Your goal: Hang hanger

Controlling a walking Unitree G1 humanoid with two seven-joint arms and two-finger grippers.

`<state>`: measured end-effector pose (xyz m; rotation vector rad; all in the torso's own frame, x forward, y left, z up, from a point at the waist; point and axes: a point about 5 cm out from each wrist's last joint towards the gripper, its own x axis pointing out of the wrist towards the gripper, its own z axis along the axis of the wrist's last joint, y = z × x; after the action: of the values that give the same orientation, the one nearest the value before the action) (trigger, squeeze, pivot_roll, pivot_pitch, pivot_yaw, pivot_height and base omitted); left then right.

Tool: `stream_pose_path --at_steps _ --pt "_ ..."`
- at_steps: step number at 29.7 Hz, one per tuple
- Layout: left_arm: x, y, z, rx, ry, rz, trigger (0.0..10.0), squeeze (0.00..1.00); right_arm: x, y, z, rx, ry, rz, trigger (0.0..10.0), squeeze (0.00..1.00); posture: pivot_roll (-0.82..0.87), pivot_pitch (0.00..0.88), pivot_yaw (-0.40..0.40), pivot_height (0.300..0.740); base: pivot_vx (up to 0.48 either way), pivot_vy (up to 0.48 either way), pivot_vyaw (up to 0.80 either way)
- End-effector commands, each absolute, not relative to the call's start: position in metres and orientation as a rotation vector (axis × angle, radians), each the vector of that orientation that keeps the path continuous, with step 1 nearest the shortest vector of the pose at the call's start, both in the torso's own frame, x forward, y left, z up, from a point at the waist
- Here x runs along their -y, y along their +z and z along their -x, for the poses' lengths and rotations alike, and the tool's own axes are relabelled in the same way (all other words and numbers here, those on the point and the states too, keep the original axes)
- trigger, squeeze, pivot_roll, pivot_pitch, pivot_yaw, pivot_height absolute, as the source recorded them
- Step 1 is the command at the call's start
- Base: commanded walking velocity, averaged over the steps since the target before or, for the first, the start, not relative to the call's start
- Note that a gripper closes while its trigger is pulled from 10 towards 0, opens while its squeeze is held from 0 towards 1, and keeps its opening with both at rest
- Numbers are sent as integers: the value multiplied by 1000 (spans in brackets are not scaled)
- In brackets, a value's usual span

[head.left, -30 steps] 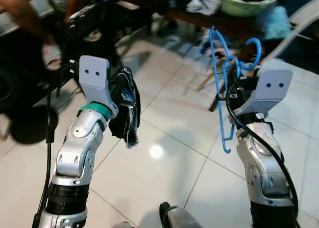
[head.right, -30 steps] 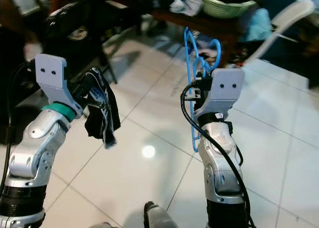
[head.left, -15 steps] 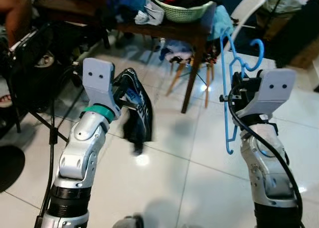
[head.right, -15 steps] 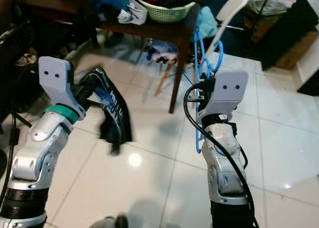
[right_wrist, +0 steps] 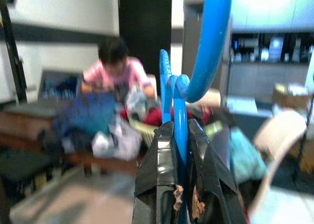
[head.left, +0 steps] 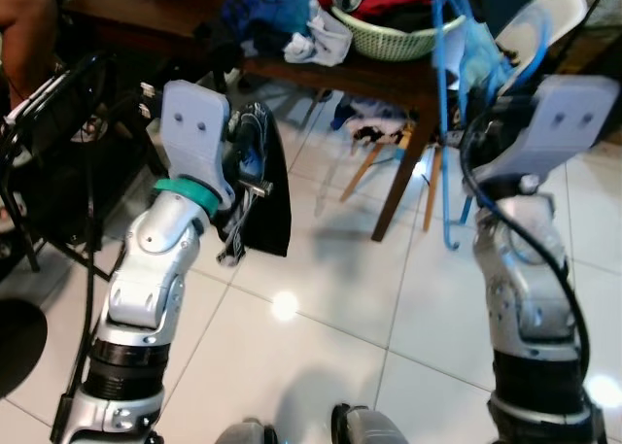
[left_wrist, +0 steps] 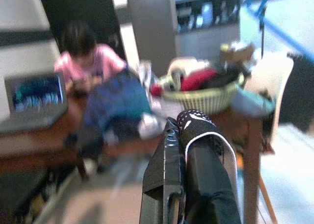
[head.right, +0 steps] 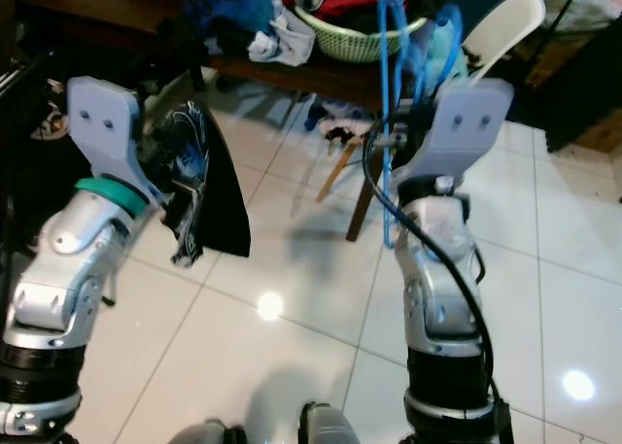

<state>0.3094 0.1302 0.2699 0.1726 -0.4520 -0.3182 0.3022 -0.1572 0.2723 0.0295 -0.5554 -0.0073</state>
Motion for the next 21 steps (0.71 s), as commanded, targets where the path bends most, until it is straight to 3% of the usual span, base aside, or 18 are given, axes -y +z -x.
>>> stream_pose_path --at_steps 1,7,21 --pt "-133 285 -308 502 -323 -176 10000 0 155 274 -305 559 -1 -54 10000 0 -52 62 45 740 461 0 0" --pt "-136 308 -309 564 -313 -116 10000 0 154 276 -308 557 6 -84 10000 0 -51 65 42 740 459 0 -665" --pt "-131 309 -307 576 -333 -111 10000 0 159 278 -310 560 -15 -90 10000 0 -57 68 40 740 456 0 -795"
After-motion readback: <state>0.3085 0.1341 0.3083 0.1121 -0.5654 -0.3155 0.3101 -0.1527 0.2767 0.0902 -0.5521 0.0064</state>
